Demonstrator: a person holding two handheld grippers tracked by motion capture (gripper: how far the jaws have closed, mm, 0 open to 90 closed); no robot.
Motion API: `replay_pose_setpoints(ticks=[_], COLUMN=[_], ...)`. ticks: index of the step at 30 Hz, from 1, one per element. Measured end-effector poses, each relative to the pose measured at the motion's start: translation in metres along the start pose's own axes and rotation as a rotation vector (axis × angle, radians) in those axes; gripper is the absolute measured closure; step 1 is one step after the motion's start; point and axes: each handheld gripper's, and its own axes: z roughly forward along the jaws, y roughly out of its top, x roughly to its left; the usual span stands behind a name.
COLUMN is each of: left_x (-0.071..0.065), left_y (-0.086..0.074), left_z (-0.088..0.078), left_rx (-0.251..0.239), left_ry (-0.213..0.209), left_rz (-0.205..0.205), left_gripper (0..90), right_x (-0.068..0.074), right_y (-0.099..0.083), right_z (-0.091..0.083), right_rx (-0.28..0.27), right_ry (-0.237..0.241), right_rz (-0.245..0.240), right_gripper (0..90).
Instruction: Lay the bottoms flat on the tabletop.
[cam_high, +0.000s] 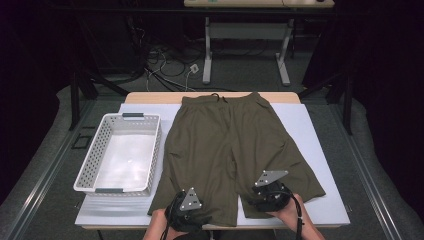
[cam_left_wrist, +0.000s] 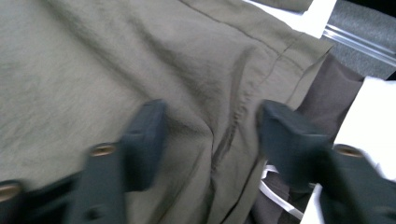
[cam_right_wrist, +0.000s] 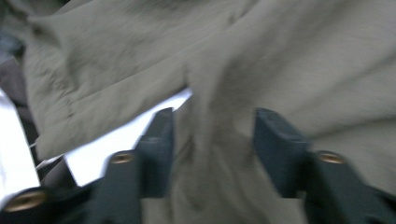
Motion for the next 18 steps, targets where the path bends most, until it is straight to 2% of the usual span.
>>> replay_pose_setpoints(ticks=[2, 4, 6, 7, 10, 12, 13, 15, 18], left_x=[0.0, 0.001, 0.001, 0.001, 0.002, 0.002, 0.001, 0.001, 0.003], left_y=[0.001, 0.002, 0.003, 0.003, 0.003, 0.003, 0.003, 0.003, 0.004], left_z=[0.002, 0.005, 0.007, 0.007, 0.008, 0.008, 0.008, 0.009, 0.01], left_rx=[0.017, 0.023, 0.008, 0.003, -0.015, -0.024, -0.032, -0.038, -0.04], left_ry=[0.013, 0.017, 0.017, 0.014, 0.006, 0.001, -0.004, -0.016, -0.001], left_rz=[0.009, 0.003, 0.004, 0.01, 0.013, 0.02, 0.017, 0.017, 0.018], left_gripper=[26.4, 26.5, 30.1, 34.8, 45.8, 52.8, 56.9, 63.0, 73.6], right_x=[-0.006, -0.012, -0.022, -0.026, -0.044, -0.06, -0.068, -0.086, -0.109], right_y=[-0.001, -0.003, -0.005, -0.006, -0.011, -0.016, -0.019, -0.027, -0.039], right_z=[-0.003, -0.006, -0.011, -0.012, -0.021, -0.028, -0.032, -0.037, -0.041], right_rx=[-0.013, -0.025, -0.033, -0.052, -0.069, -0.081, -0.084, -0.082, -0.056], right_ry=[-0.01, -0.027, -0.049, -0.06, -0.124, -0.194, -0.214, -0.286, -0.395], right_rz=[0.021, 0.056, 0.076, 0.087, 0.132, 0.167, 0.199, 0.273, 0.354], right_gripper=[35.9, 31.7, 29.6, 29.5, 30.7, 32.4, 33.2, 35.1, 37.3])
